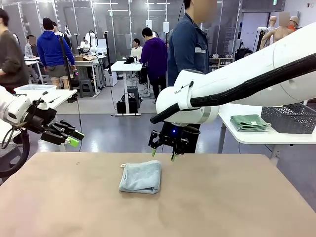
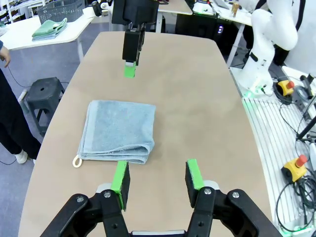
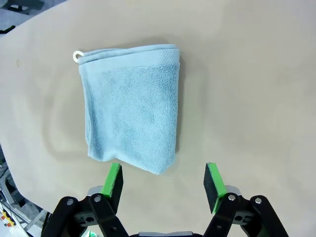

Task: Fold the towels and place them in the basket.
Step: Place the folded Towel with hook on the right side of the table.

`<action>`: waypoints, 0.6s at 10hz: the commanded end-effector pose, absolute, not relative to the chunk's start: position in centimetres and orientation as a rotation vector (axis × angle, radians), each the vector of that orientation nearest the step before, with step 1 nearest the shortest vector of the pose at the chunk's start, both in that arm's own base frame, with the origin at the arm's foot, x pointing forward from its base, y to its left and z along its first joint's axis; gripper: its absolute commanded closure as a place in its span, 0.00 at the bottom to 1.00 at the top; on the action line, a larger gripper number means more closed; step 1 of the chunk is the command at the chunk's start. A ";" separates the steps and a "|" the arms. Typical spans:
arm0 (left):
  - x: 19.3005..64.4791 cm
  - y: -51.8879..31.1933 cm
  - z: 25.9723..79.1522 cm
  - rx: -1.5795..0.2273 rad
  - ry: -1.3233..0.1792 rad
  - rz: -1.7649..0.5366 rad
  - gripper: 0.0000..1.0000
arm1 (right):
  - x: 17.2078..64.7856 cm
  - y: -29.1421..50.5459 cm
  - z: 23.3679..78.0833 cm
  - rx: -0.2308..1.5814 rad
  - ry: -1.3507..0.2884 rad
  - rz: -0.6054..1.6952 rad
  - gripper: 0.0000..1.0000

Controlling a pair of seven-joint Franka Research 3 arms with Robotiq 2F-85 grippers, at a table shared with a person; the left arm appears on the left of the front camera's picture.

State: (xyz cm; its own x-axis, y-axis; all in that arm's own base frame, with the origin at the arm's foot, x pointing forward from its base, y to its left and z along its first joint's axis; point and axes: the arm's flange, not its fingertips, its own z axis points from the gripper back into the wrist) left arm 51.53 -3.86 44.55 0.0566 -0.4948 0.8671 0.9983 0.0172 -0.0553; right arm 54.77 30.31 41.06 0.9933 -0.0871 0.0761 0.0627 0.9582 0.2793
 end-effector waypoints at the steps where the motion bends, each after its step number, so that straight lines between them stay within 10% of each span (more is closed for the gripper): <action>1: 51.3 -3.9 44.7 -0.839 -0.788 -1.371 0.41 | 54.9 30.4 41.3 0.281 -0.092 -0.087 0.17; 6: 51.3 -3.9 44.7 -0.839 -0.788 -1.371 0.41 | 54.9 30.6 40.3 0.280 -0.104 -0.086 0.17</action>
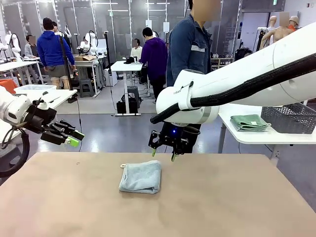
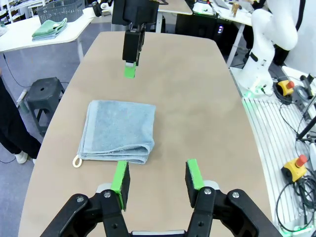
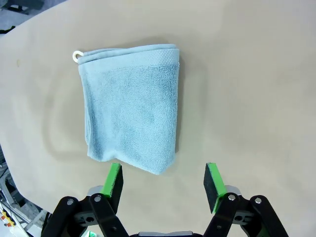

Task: Fold the towels and place them in the basket.
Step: Place the folded Towel with hook on the right side of the table.

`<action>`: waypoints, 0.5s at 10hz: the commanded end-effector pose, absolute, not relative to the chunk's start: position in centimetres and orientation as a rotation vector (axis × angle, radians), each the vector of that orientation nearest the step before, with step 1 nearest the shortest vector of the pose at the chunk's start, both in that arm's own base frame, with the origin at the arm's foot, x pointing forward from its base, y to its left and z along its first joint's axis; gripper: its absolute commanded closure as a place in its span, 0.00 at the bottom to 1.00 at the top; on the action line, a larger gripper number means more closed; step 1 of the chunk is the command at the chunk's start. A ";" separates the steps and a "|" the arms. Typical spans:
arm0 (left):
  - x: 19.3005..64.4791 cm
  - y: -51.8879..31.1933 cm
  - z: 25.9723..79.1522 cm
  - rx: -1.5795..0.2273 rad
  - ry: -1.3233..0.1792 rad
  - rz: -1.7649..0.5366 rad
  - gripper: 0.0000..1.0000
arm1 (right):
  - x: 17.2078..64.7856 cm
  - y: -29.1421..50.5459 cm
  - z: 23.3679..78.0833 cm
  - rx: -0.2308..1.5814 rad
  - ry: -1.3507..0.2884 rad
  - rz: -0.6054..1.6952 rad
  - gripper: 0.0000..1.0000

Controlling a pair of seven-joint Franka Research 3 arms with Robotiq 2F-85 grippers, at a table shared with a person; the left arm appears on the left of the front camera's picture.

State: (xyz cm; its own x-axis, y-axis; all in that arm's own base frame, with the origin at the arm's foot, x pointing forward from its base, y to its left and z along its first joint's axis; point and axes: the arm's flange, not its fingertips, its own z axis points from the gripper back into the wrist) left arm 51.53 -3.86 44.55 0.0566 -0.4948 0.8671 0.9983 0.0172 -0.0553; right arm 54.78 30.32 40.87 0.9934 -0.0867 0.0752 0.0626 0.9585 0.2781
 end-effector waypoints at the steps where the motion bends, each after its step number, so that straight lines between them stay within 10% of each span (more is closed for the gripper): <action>1: 51.3 -3.9 44.7 -0.839 -0.788 -1.371 0.41 | 55.2 30.4 39.4 0.296 -0.113 -0.095 0.17; 5: 51.3 -3.9 44.7 -0.839 -0.788 -1.371 0.41 | 55.8 30.5 35.2 0.335 -0.125 -0.103 0.17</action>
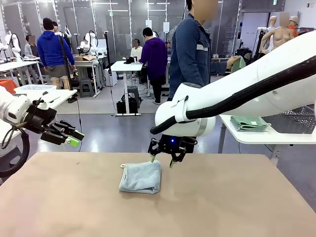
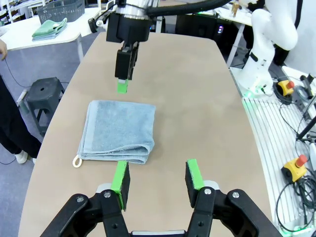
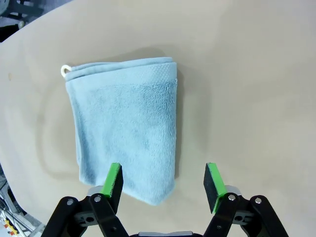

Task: Fold the towels and place them in the basket.
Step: Place the folded Towel with hook on the right side of the table.

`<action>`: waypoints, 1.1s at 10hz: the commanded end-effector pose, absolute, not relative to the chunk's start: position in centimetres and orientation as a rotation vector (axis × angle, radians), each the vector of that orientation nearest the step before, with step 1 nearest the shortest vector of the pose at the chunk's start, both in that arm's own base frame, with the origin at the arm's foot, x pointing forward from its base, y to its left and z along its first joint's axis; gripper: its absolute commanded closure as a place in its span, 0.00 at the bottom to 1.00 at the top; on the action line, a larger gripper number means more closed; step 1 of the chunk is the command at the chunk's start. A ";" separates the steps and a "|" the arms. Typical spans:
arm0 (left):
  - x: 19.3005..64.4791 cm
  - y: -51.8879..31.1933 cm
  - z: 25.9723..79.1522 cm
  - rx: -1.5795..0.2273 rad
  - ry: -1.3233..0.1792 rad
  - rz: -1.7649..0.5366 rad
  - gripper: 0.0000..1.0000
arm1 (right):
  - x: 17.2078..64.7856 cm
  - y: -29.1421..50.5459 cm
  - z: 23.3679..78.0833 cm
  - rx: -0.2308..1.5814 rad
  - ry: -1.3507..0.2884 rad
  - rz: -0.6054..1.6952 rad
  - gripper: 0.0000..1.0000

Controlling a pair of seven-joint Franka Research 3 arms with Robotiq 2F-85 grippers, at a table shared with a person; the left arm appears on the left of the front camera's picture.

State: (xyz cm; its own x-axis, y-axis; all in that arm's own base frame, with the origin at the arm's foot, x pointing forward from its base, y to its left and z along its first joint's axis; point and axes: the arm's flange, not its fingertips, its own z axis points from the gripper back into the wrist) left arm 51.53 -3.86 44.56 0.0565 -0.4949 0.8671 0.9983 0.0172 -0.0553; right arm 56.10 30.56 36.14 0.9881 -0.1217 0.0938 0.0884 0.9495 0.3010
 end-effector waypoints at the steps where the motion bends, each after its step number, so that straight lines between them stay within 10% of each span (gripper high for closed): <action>1: 51.3 -3.9 44.7 -0.839 -0.788 -1.371 0.41 | 55.8 30.7 34.2 0.331 -0.127 -0.099 0.17; 11: 51.3 -3.9 44.7 -0.839 -0.788 -1.371 0.41 | 56.0 30.9 30.0 0.386 -0.151 -0.081 0.20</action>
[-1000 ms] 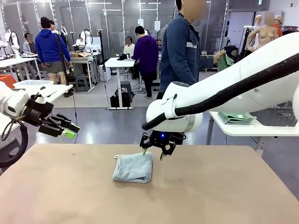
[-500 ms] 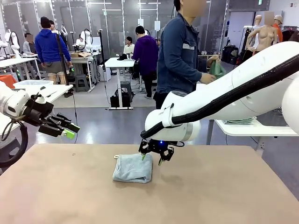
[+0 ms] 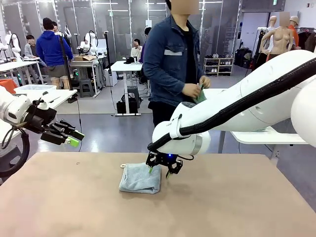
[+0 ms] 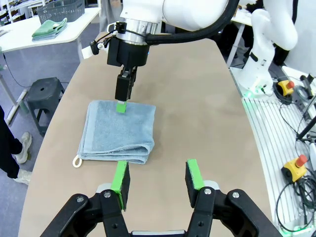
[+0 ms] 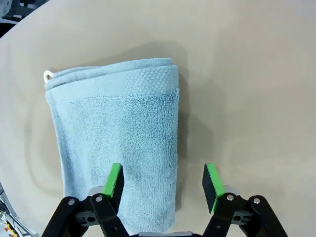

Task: Fold the towels and place them in the basket.
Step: Place the folded Towel with hook on the right side of the table.

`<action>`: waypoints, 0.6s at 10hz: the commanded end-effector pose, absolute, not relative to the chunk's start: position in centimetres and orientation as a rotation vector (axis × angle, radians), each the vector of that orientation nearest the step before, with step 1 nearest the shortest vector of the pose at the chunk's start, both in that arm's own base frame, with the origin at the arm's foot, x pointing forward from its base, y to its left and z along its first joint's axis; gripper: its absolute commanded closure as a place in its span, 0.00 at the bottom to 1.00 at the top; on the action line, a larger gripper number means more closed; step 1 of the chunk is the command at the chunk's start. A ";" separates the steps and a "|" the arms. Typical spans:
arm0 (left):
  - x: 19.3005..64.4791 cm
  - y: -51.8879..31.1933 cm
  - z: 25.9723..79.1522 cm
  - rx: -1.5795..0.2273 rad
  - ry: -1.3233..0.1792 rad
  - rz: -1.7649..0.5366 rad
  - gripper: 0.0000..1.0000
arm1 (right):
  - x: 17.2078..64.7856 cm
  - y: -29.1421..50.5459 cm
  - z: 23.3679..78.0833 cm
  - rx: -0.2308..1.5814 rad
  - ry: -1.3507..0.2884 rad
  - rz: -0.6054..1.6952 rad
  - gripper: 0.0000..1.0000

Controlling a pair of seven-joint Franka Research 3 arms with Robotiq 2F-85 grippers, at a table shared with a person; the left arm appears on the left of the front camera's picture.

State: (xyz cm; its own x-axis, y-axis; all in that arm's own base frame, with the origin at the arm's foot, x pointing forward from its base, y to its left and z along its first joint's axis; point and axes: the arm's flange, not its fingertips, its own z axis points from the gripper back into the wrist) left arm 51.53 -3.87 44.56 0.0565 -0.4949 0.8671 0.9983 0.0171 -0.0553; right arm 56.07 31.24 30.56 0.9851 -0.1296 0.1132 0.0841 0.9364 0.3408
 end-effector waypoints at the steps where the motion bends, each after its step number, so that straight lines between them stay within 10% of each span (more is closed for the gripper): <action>1: 51.3 -3.9 44.7 -0.839 -0.788 -1.371 0.41 | 56.1 30.9 29.7 0.389 -0.144 -0.083 0.37; 6: 51.3 -3.9 44.7 -0.839 -0.788 -1.371 0.41 | 56.0 31.3 30.0 0.380 -0.148 -0.079 0.79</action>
